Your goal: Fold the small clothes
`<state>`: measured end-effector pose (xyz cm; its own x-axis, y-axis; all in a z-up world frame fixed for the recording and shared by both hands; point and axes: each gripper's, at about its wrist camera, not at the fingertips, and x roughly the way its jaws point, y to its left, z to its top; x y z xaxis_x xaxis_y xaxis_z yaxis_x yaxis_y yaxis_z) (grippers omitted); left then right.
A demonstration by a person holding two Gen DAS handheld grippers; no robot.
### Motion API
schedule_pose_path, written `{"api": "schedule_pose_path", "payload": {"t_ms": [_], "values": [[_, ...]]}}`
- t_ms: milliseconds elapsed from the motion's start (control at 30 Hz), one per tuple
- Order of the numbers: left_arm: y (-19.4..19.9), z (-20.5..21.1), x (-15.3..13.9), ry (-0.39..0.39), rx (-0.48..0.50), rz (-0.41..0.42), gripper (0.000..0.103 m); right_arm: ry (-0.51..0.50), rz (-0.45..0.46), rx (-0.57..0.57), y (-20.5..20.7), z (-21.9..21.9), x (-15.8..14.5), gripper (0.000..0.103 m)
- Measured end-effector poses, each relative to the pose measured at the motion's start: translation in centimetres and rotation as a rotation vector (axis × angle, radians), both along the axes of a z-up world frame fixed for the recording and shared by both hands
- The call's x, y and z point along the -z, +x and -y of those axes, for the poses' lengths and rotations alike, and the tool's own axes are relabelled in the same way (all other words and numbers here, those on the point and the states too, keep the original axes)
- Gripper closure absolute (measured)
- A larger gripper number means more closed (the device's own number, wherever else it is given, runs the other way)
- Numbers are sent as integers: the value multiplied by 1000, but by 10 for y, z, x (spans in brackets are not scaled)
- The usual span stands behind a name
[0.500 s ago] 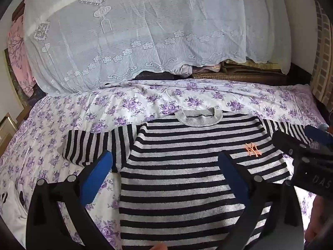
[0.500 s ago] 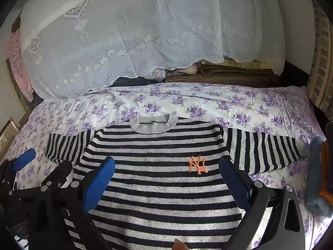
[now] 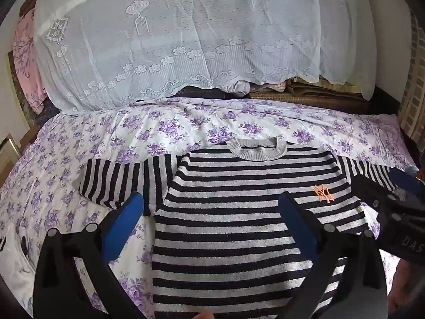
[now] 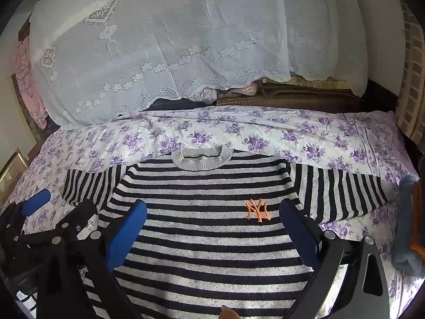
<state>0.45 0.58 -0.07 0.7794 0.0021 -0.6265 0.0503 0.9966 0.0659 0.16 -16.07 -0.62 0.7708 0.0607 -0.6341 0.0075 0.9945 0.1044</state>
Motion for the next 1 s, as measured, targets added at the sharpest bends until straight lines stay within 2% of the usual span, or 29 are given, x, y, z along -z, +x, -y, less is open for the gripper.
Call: {"api": "schedule_pose_path", "payload": {"t_ms": [1000], "values": [[-1, -3, 2, -1, 2, -2, 4, 7, 5, -2, -2, -3, -1, 3]]}}
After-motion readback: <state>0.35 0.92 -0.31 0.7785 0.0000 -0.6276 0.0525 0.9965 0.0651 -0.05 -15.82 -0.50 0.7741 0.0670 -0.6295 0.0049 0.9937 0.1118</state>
